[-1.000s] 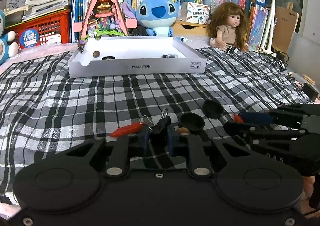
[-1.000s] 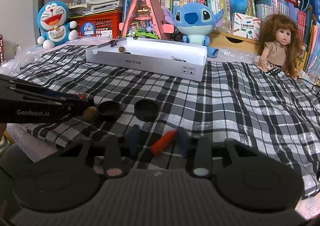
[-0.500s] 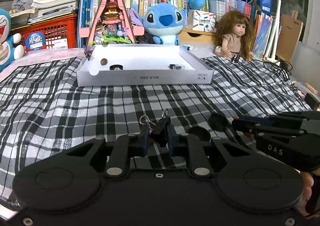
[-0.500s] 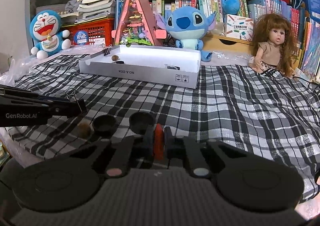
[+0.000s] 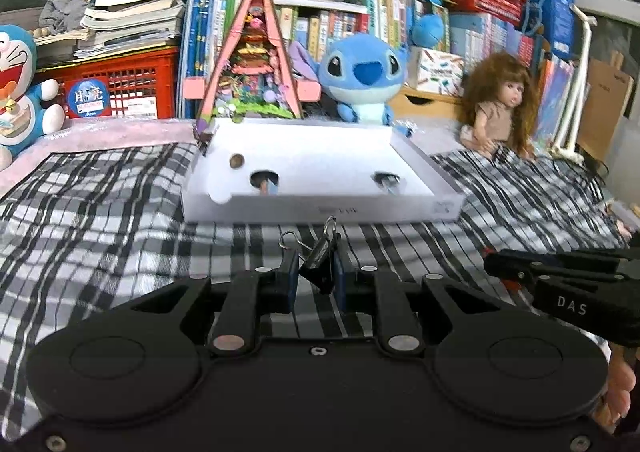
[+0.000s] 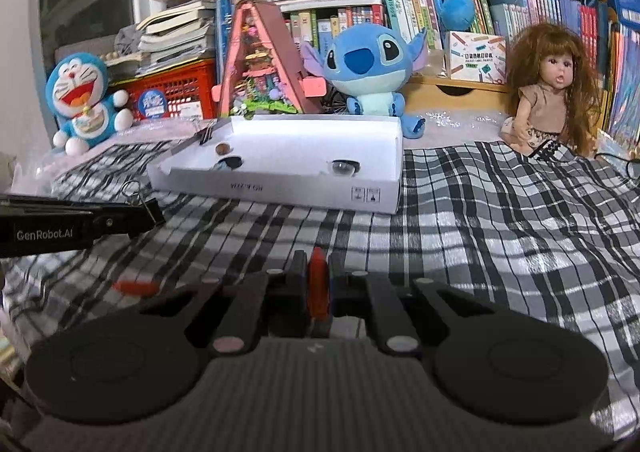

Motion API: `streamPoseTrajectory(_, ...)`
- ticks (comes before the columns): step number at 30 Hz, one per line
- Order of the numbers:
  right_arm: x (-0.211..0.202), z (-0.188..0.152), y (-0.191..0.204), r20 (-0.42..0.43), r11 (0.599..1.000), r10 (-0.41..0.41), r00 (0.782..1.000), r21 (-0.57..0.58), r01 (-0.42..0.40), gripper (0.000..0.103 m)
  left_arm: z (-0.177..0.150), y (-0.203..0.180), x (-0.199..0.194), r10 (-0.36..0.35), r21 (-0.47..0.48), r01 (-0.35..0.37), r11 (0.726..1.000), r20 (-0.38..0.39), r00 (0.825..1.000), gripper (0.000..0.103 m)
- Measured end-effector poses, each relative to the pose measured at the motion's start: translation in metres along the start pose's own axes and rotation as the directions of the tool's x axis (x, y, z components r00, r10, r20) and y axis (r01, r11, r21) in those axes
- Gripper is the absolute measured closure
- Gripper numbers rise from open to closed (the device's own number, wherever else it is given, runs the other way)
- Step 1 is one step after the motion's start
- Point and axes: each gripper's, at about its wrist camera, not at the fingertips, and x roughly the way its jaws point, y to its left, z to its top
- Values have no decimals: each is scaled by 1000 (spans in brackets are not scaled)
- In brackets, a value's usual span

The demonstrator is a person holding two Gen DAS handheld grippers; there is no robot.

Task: Organize rigid objects
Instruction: 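Carry the binder clip and red marker over the white tray with both tools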

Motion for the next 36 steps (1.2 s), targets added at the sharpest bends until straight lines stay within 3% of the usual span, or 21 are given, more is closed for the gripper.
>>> streamPoseTrajectory(11, 43, 61, -27, -57, 978, 23, 998, 206, -11, 90, 59, 27, 43, 17, -80, -18, 997, -11, 1000, 86)
streamPoseTrajectory(21, 92, 99, -47, -128, 944, 48, 991, 329, -3, 90, 102, 47, 107, -16, -165, -2, 986, -103, 995, 86)
streamPoseTrajectory(33, 146, 129, -60, -193, 919, 27, 981, 391, 52, 90, 124, 51, 169, 44, -160, -71, 985, -164, 986, 86)
streamPoseTrajectory(36, 160, 133, -64, -206, 904, 30, 978, 424, 61, 90, 125, 53, 188, 49, -161, -84, 983, -213, 976, 86)
